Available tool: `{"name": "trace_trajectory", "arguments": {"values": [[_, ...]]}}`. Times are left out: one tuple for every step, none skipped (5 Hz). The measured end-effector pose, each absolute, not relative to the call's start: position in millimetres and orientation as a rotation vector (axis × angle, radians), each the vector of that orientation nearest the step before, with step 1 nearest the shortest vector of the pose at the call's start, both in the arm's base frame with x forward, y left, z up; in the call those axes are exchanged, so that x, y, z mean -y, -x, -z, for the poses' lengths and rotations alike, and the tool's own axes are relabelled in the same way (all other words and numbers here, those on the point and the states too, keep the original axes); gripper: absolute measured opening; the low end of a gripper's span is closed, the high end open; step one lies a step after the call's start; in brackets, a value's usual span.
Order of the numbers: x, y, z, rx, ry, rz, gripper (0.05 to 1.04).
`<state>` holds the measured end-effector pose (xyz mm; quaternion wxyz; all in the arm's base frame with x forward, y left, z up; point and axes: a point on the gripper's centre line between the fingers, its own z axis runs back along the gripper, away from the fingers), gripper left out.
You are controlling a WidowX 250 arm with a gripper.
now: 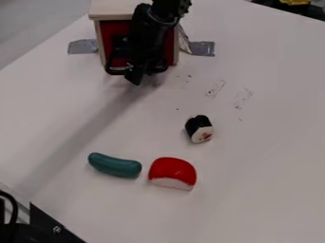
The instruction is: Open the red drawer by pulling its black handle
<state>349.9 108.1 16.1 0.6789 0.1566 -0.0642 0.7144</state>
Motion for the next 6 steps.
{"name": "trace_trajectory", "arguments": {"values": [[-109.5, -350.8, -14.9, 0.134, -0.366, -1.608, 0.883], [-109.8, -352.6, -13.0, 0.143, -0.370, -1.635, 0.662], [-108.1, -352.6, -12.7, 0.143, -0.370, -1.632, 0.586], [-107.6, -349.0, -10.6, 0.155, -0.380, -1.608, 0.530], [-105.2, -339.5, -8.5, 0.179, -0.363, -1.573, 0.450], [-106.3, -326.5, -8.7, 0.215, -0.353, -1.530, 0.449]]}}
